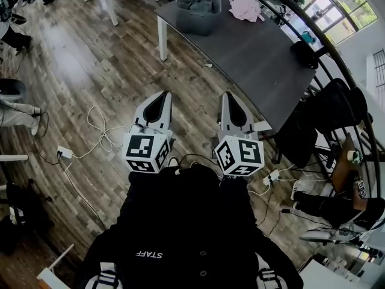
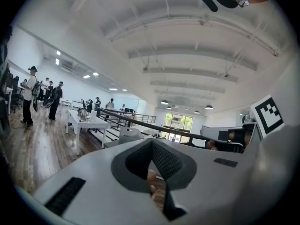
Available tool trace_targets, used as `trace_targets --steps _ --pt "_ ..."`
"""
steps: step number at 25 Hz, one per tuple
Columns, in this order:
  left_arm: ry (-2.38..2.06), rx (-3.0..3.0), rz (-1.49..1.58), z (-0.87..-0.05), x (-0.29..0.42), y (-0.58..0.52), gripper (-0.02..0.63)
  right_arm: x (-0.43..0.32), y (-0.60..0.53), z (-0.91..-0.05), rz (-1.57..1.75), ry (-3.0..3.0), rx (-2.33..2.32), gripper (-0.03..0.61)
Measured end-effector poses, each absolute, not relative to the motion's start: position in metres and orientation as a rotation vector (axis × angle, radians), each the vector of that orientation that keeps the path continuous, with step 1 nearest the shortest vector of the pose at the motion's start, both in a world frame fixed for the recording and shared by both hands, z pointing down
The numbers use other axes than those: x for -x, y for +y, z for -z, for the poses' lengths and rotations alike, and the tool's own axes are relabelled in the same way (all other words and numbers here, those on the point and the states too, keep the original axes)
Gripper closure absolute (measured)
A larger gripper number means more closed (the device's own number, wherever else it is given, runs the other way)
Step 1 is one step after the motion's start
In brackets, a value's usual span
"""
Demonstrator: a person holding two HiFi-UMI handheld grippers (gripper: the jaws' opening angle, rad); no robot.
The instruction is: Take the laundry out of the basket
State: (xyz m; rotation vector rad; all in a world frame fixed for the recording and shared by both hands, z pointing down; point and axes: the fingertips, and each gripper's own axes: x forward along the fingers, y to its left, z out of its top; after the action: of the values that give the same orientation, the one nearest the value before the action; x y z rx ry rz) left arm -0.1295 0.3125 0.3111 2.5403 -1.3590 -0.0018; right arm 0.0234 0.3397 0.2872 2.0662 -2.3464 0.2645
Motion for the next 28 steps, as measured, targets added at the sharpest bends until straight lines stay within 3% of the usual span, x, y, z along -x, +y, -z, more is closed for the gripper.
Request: trace_targets --steps 15,28 --pt "-1.409 -2.505 -0.035 -0.334 0.142 0.265 0.614 -0.030 0.286 -0.310 -0.313 -2.344 -2.062 0.563" --pt "-1.525 -2.464 -0.092 -0.349 0.073 0.076 0.614 -0.118 0.086 -0.329 -0.357 -2.388 -2.049 0.565"
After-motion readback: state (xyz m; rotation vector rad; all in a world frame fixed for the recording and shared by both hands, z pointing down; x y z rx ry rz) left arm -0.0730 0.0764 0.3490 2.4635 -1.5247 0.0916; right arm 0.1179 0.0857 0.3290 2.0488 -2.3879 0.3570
